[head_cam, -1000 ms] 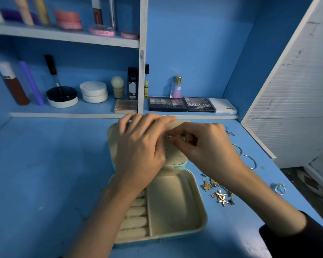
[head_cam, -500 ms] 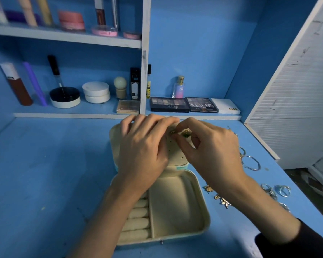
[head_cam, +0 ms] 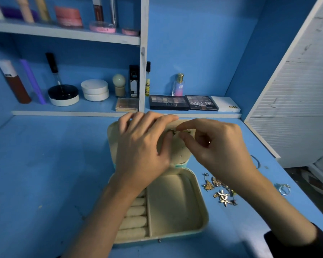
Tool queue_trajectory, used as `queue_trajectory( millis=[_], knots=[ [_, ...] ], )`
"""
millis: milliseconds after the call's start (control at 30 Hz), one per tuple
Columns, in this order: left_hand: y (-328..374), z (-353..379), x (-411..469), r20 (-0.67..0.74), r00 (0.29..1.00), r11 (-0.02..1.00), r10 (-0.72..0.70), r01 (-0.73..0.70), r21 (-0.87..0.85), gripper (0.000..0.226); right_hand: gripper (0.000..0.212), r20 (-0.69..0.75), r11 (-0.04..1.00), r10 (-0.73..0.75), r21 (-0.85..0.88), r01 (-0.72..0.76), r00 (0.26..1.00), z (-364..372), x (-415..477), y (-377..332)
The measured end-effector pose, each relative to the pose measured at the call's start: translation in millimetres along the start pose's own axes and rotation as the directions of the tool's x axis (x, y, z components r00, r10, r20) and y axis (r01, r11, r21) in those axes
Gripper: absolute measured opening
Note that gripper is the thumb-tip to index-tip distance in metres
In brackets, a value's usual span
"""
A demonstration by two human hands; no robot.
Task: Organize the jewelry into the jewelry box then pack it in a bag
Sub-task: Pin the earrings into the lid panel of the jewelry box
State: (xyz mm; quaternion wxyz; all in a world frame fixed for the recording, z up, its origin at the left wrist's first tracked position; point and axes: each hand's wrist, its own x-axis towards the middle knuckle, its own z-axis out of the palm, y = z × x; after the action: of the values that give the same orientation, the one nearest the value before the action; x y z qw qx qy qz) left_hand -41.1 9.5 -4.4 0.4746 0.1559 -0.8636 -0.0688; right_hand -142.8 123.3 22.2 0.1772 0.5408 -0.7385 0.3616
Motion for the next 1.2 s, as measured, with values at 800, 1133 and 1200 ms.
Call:
queue_trajectory(
  millis=[800,1133,1200],
  knots=[
    [-1.2,3.0,-1.2,-0.042,0.998,0.999,0.04,-0.039,0.02,0.023,0.026,0.202,0.94,0.334,-0.137,-0.311,0.921,-4.0,-31.5,108.6],
    [-1.3,4.0,-1.9,-0.039,0.999,0.999,0.038,-0.037,0.023,0.022,0.007,0.331,0.937,0.337,-0.205,-0.282,0.881,-5.6,-34.6,106.2],
    [-1.3,4.5,-2.0,-0.041,0.998,0.999,0.038,-0.037,0.024,0.022,0.007,0.342,0.936,0.339,-0.211,-0.28,0.876,-5.0,-34.5,106.2]
  ],
)
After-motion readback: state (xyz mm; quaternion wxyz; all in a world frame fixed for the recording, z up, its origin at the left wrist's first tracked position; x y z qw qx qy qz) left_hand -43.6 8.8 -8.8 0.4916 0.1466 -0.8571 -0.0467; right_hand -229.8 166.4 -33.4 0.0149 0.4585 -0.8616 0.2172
